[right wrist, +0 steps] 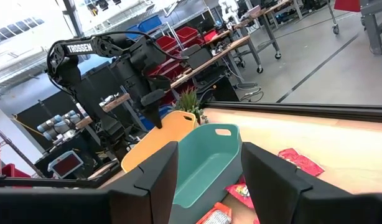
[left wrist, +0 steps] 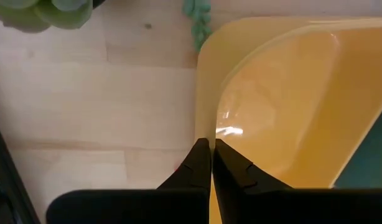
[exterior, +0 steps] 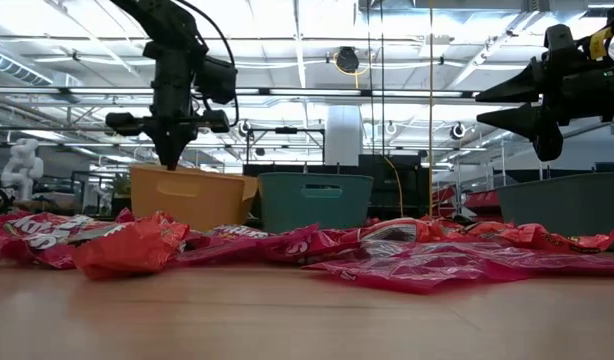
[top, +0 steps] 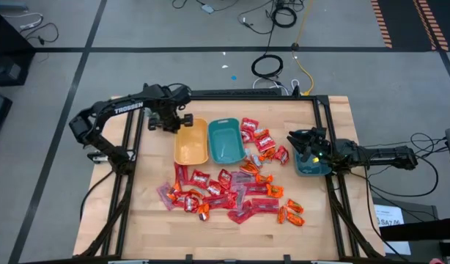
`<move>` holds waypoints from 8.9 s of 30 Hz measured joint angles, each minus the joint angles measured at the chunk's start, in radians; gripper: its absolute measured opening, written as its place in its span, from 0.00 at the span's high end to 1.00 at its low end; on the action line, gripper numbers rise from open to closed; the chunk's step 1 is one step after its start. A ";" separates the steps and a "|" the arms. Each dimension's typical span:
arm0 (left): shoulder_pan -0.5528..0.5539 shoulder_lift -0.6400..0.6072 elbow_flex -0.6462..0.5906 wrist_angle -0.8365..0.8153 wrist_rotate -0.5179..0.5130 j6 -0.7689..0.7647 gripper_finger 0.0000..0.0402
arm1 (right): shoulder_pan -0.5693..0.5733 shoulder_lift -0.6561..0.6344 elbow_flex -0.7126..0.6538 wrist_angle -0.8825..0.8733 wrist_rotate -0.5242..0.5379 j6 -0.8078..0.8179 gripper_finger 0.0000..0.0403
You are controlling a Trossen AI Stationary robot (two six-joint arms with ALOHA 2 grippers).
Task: Sort candy
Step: Move the orange bin to the upper middle, then move the blue bin to the upper middle
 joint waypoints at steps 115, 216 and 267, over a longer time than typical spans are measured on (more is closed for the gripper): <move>-0.390 -0.426 0.000 0.040 -0.412 0.206 0.69 | -0.781 1.201 1.042 -1.360 -0.414 -1.112 0.41; -0.459 -0.426 -0.001 0.037 -0.407 0.269 0.69 | -0.359 1.979 1.749 -1.530 -0.106 -0.652 1.00; -0.472 -0.426 -0.001 0.014 -0.375 0.373 0.69 | -0.422 1.628 1.431 -1.404 -0.124 -0.617 1.00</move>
